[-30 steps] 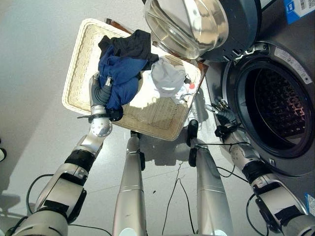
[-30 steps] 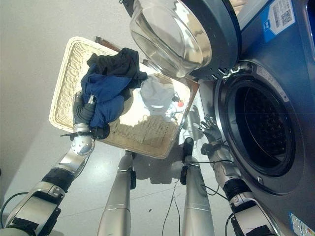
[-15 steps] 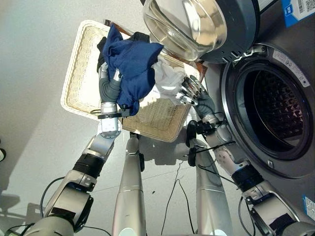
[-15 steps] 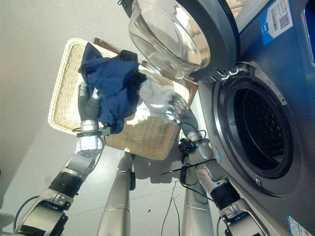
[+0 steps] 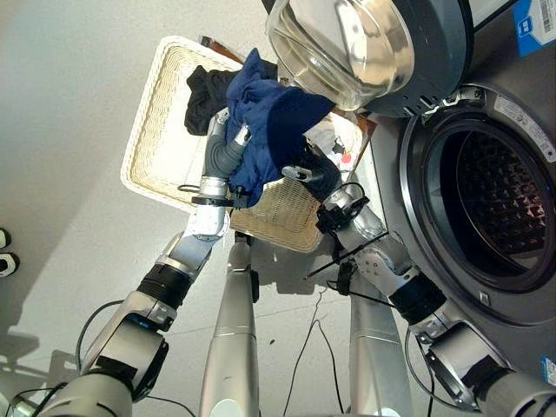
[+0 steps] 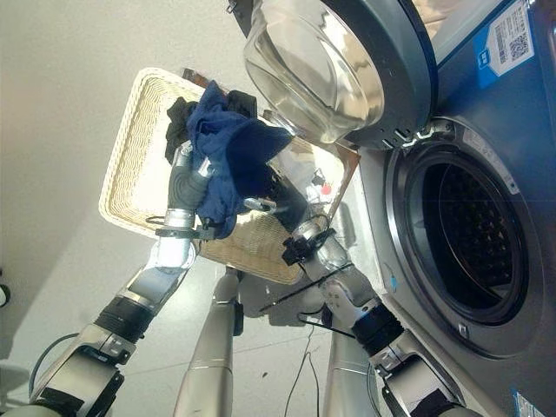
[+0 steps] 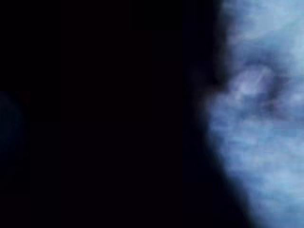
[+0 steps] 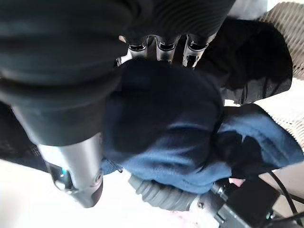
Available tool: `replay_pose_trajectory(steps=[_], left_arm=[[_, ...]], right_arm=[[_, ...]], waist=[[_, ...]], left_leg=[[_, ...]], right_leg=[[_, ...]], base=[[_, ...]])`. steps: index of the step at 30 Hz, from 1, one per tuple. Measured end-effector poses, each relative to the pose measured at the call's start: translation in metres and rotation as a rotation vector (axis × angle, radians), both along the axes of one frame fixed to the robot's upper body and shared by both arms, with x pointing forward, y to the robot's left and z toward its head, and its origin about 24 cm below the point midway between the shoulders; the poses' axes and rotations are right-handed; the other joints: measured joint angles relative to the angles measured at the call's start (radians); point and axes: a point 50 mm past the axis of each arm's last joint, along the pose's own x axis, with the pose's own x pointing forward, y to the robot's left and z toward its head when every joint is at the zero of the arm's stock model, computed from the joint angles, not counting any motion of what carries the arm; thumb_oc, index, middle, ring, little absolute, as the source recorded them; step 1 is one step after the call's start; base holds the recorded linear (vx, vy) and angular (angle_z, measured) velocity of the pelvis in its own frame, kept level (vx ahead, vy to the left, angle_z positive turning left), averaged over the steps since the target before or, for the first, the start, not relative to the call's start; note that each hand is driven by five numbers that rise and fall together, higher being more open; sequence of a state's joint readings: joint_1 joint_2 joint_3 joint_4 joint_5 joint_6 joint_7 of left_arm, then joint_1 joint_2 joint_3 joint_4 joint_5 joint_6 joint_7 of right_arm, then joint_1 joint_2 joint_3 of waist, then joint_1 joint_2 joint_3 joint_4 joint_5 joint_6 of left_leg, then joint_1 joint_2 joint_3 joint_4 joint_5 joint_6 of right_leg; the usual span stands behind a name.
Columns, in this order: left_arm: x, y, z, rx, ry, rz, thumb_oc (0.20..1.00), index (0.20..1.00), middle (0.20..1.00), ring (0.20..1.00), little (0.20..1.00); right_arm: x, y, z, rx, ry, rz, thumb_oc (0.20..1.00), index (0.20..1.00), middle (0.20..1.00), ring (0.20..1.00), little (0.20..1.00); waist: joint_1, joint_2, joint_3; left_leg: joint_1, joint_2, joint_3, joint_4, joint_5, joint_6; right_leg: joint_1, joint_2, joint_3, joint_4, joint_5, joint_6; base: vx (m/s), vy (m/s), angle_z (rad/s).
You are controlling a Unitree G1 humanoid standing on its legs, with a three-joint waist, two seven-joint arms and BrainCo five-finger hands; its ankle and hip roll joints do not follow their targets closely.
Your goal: Put the clothes into the washing machine.
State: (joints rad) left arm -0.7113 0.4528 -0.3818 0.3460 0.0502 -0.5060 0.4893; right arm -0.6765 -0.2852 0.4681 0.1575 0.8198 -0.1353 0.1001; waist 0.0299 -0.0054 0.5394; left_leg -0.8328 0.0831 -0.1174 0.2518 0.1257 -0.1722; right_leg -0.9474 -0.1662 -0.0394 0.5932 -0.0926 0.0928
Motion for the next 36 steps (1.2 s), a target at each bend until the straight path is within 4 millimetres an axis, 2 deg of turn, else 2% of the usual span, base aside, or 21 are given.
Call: replay_pose_trajectory(steps=[4, 15, 16, 21, 22, 23, 24, 25, 36], left_arm=[[0.000, -0.007, 0.001, 0.028, -0.004, -0.006, 0.200, 0.200, 0.200, 0.200, 0.200], [0.002, -0.016, 0.008, 0.155, -0.066, 0.040, 0.200, 0.200, 0.200, 0.200, 0.200], [0.002, -0.015, 0.009, 0.170, -0.072, 0.045, 0.200, 0.200, 0.200, 0.200, 0.200], [0.002, -0.023, 0.012, 0.233, -0.103, 0.030, 0.200, 0.200, 0.200, 0.200, 0.200], [0.002, -0.025, 0.012, 0.238, -0.105, 0.027, 0.228, 0.228, 0.228, 0.228, 0.228], [0.001, -0.026, 0.012, 0.247, -0.110, 0.023, 0.576, 0.576, 0.576, 0.576, 0.576], [0.001, -0.027, 0.012, 0.254, -0.114, 0.024, 0.881, 0.881, 0.881, 0.881, 0.881], [0.001, -0.027, 0.012, 0.257, -0.114, 0.023, 1.000, 1.000, 1.000, 1.000, 1.000], [-0.001, -0.029, 0.010, 0.188, -0.133, 0.043, 1.000, 1.000, 1.000, 1.000, 1.000]], right_arm=[[-0.001, 0.001, 0.000, 0.024, 0.022, 0.019, 1.000, 1.000, 1.000, 1.000, 1.000], [-0.003, 0.002, 0.001, 0.091, 0.066, 0.057, 1.000, 1.000, 1.000, 1.000, 1.000], [-0.003, 0.002, 0.001, 0.099, 0.073, 0.059, 0.200, 0.200, 0.200, 0.200, 0.200], [-0.002, -0.002, 0.000, 0.154, 0.089, 0.054, 0.200, 0.200, 0.200, 0.200, 0.200], [-0.002, -0.003, -0.001, 0.158, 0.091, 0.052, 0.200, 0.200, 0.200, 0.200, 0.200], [-0.003, -0.004, -0.002, 0.169, 0.098, 0.048, 0.200, 0.200, 0.200, 0.200, 0.200], [-0.003, -0.004, -0.002, 0.172, 0.098, 0.046, 0.200, 0.200, 0.200, 0.200, 0.200], [-0.003, -0.005, -0.003, 0.182, 0.102, 0.045, 0.200, 0.200, 0.200, 0.200, 0.200], [-0.004, -0.006, -0.004, 0.210, 0.108, 0.049, 0.200, 0.200, 0.200, 0.200, 0.200]], waist=[[0.012, 0.000, 0.000], [0.013, 0.000, 0.000], [0.012, 0.000, 0.000], [0.012, 0.000, 0.000], [0.011, 0.000, 0.000], [0.010, 0.000, 0.000], [0.010, 0.000, 0.000], [0.010, 0.000, 0.000], [0.011, 0.000, 0.000]], left_leg=[[0.000, 0.000, -0.001, -0.003, 0.000, 0.000], [0.000, 0.000, -0.001, -0.007, 0.005, -0.007], [0.000, 0.000, -0.001, -0.007, 0.005, -0.007], [-0.001, 0.000, -0.001, -0.009, 0.005, -0.007], [-0.001, 0.000, 0.000, -0.009, 0.005, -0.007], [-0.001, 0.000, 0.000, -0.011, 0.005, -0.007], [-0.001, 0.000, 0.000, -0.012, 0.005, -0.007], [-0.001, 0.000, 0.001, -0.014, 0.005, -0.007], [-0.004, 0.000, 0.001, -0.019, 0.005, -0.007]], right_leg=[[-0.002, 0.000, 0.000, 0.000, -0.004, 0.000], [-0.001, 0.000, -0.001, 0.000, -0.004, 0.000], [-0.001, 0.000, -0.001, 0.000, -0.004, 0.000], [-0.002, 0.000, -0.001, -0.005, -0.005, 0.001], [-0.002, -0.001, -0.001, -0.006, -0.005, 0.001], [-0.003, -0.001, -0.001, -0.007, -0.005, 0.001], [-0.003, -0.001, -0.001, -0.007, -0.005, 0.001], [-0.004, -0.001, -0.001, -0.009, -0.005, 0.001], [-0.004, -0.001, -0.003, -0.013, -0.005, 0.002]], base=[[0.00, 0.000, 0.00], [0.00, 0.000, 0.00], [0.00, 0.000, 0.00], [0.00, 0.000, 0.00], [0.00, 0.000, 0.00], [0.00, 0.000, 0.00], [0.00, 0.000, 0.00], [0.00, 0.000, 0.00], [0.00, 0.000, 0.00]])
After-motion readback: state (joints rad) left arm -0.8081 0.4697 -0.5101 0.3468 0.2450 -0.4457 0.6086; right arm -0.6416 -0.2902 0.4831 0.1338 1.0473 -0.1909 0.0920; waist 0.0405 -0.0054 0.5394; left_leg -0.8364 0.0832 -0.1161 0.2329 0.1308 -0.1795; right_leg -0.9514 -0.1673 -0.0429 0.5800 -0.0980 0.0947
